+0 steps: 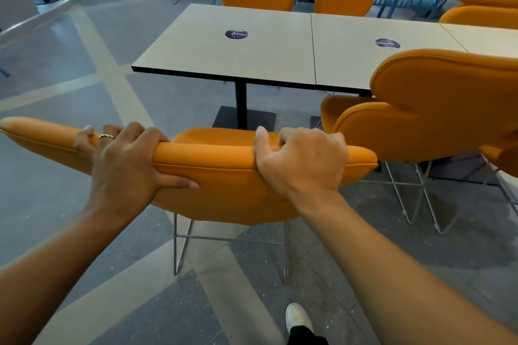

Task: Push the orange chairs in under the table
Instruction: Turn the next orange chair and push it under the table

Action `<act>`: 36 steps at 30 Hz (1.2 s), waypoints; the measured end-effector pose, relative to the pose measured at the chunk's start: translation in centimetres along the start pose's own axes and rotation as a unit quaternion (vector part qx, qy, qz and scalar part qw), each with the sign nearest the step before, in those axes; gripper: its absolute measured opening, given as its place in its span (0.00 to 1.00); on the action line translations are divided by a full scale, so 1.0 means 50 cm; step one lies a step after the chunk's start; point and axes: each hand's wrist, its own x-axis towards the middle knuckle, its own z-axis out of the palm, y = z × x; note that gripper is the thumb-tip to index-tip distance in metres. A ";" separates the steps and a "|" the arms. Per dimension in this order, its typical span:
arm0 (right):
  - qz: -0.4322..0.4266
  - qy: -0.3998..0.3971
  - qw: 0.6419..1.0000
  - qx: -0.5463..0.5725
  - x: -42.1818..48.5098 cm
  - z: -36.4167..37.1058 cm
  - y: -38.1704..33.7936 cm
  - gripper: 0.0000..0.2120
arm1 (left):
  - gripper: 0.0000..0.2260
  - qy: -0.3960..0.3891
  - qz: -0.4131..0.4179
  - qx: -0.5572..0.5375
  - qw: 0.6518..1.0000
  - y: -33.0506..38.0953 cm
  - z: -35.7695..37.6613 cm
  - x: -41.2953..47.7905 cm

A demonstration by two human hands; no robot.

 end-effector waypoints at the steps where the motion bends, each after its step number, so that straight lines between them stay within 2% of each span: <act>1: -0.006 0.007 1.000 0.003 0.007 0.006 -0.003 0.29 | 0.37 -0.007 -0.006 0.000 1.000 -0.008 0.003 0.007; 11: -0.008 0.019 1.000 -0.016 0.137 0.071 0.025 0.27 | 0.37 -0.009 -0.028 -0.004 1.000 0.001 0.056 0.126; 18: 0.020 0.029 0.999 -0.012 0.245 0.110 0.059 0.25 | 0.37 0.008 -0.034 -0.013 0.999 0.029 0.096 0.224; 26: 0.013 0.037 0.999 -0.011 0.357 0.173 0.071 0.24 | 0.36 -0.008 -0.039 -0.032 0.999 0.022 0.137 0.344; 36: 0.024 0.042 0.999 -0.014 0.473 0.182 0.179 0.22 | 0.35 0.007 -0.051 -0.053 0.997 0.136 0.183 0.421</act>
